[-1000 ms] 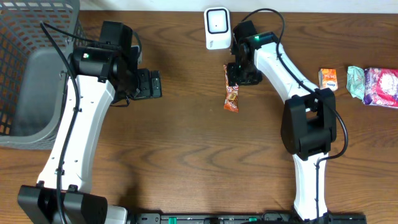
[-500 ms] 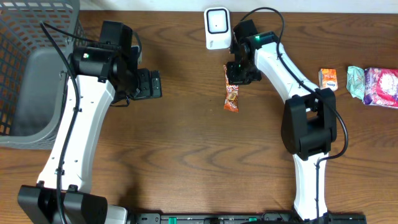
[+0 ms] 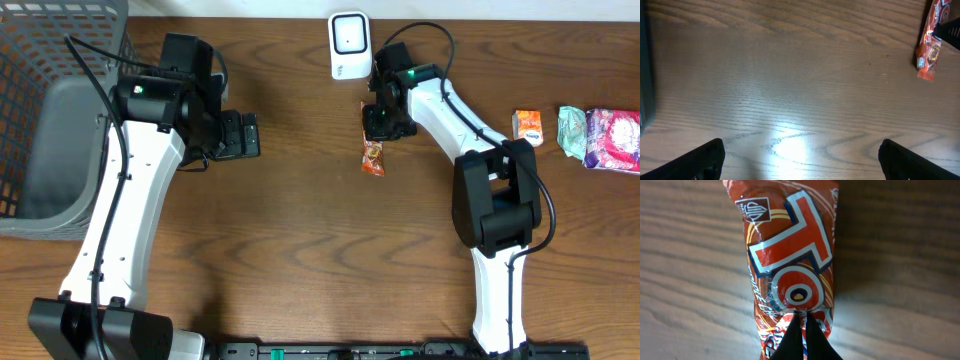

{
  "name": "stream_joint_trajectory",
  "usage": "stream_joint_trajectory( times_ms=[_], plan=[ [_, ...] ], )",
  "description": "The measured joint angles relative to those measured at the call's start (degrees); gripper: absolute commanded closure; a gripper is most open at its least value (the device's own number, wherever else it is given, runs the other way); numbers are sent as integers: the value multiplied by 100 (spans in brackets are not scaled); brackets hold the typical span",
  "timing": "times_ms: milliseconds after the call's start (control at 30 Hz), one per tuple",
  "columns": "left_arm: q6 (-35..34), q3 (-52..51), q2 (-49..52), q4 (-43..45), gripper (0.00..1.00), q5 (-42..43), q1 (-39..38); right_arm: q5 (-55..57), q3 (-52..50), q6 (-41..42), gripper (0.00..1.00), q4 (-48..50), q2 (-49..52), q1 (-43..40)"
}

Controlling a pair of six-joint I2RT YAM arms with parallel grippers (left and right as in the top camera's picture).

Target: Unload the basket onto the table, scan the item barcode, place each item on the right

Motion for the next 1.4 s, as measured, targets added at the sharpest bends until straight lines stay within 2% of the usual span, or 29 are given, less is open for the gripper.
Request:
stream_joint_trajectory(
  times_ms=[267, 467, 667, 967, 1133, 1400],
  plan=[
    [-2, 0, 0, -2, 2, 0, 0, 4, -125, 94, 99, 479, 0, 116],
    [-2, 0, 0, 0, 2, 0, 0, 0, -131, 114, 99, 481, -4, 190],
    [-2, 0, 0, 0, 2, 0, 0, -46, -146, 205, 99, 63, -256, 179],
    [-2, 0, 0, -2, 2, 2, 0, -101, -142, 236, 99, -654, -1266, 181],
    [0, 0, 0, -2, 2, 2, 0, -107, -142, 238, 99, -1045, -1032, 221],
    [-2, 0, 0, 0, 2, 0, 0, -105, -155, 238, 99, -953, -321, 621]
  ],
)
